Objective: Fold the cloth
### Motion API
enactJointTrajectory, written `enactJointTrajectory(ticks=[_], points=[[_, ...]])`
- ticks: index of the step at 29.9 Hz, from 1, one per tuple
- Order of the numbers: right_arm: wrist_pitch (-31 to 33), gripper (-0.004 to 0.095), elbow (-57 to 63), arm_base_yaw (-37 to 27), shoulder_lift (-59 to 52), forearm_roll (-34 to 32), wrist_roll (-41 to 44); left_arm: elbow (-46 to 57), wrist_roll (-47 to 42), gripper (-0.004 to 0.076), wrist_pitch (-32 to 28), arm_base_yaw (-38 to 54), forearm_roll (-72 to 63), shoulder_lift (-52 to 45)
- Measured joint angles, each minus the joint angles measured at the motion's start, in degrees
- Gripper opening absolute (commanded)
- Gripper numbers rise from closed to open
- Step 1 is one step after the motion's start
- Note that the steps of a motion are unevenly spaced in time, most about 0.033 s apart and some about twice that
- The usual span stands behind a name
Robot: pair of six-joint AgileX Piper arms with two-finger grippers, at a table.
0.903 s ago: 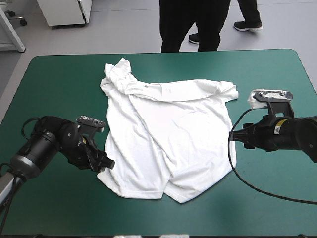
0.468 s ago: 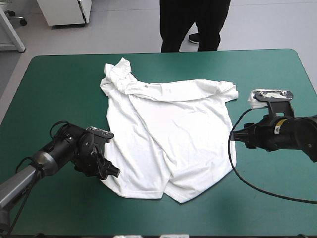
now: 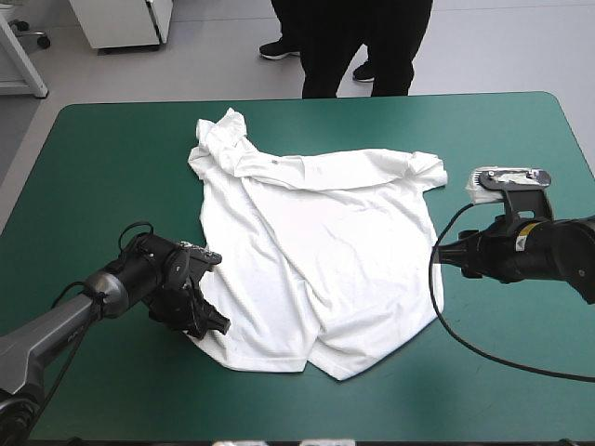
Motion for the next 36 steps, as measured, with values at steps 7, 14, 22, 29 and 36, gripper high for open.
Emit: enactJointTrajectory(ticks=[7, 14, 22, 29, 36], points=[[0.0, 0.0469, 0.0, 0.0, 0.49, -0.11, 0.0, -0.47, 2.27, -0.0006, 0.31, 0.05, -4.07, 0.88], [0.0, 0.056, 0.27, 0.0, 2.89, 0.58, -2.16, -0.47, 2.27, -0.0009, 0.36, 0.0, -5.04, 0.93], [-0.64, 0.0674, 5.88, 0.0, 11.54, 2.09, -5.06, -0.47, 2.88, -0.0009, 0.43, 0.0, -5.61, 0.93], [-8.78, 0.0671, 16.91, 0.0, 14.25, 0.87, -2.15, -0.47, 3.94, -0.0009, 0.49, 0.11, -6.14, 0.93], [-17.61, 0.0607, 24.14, 0.0, 15.54, 0.06, -0.38, -0.47, 4.17, -0.0009, 0.42, 0.17, -6.59, 0.93]])
